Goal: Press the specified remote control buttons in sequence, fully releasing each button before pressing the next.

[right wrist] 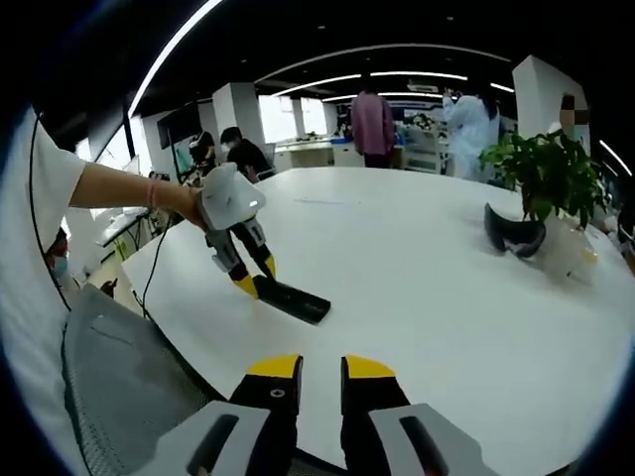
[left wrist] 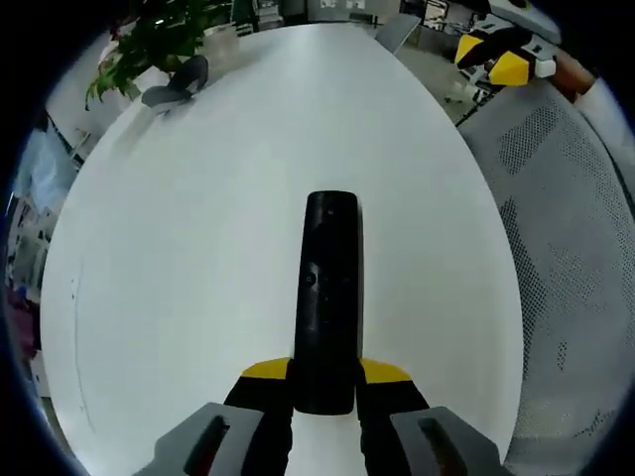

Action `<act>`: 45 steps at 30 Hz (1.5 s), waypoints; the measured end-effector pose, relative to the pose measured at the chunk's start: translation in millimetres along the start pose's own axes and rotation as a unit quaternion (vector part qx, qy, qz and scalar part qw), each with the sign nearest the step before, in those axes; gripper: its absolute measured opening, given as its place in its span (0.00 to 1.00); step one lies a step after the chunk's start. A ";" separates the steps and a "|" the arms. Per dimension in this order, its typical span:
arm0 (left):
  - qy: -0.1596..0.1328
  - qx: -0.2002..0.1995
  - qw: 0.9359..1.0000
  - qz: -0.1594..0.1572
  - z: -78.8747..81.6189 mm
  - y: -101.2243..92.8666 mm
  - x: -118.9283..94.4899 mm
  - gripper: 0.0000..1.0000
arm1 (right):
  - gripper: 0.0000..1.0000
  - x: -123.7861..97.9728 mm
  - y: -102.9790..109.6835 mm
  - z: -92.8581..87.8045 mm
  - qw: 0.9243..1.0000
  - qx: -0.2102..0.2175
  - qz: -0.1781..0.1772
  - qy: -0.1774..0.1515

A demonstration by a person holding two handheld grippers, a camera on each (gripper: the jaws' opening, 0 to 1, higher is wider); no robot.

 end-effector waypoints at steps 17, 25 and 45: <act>-0.006 -0.001 1.000 -0.001 -4.7 -49.2 0.8 0.23 | 0.08 45.8 10.6 4.1 0.995 -0.064 0.072 0.036; -0.013 -0.008 1.000 -0.002 -5.7 -71.6 1.4 0.23 | 0.07 63.2 20.0 -1.6 0.988 -0.093 0.108 0.061; -0.031 -0.024 0.999 -0.001 -7.6 -108.4 2.0 0.23 | 0.00 83.6 51.5 -43.4 0.934 -0.240 0.205 0.165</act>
Point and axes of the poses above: the point that each gripper's makers call its tool centre point, and the gripper's own axes: x roughly forward along the fingers, y roughly to its left, z roughly out of its top, the point moved 2 cm from there along -x, roughly backward along the fingers, and after that the axes turned 9 degrees about -x, right-handed, at the moved point
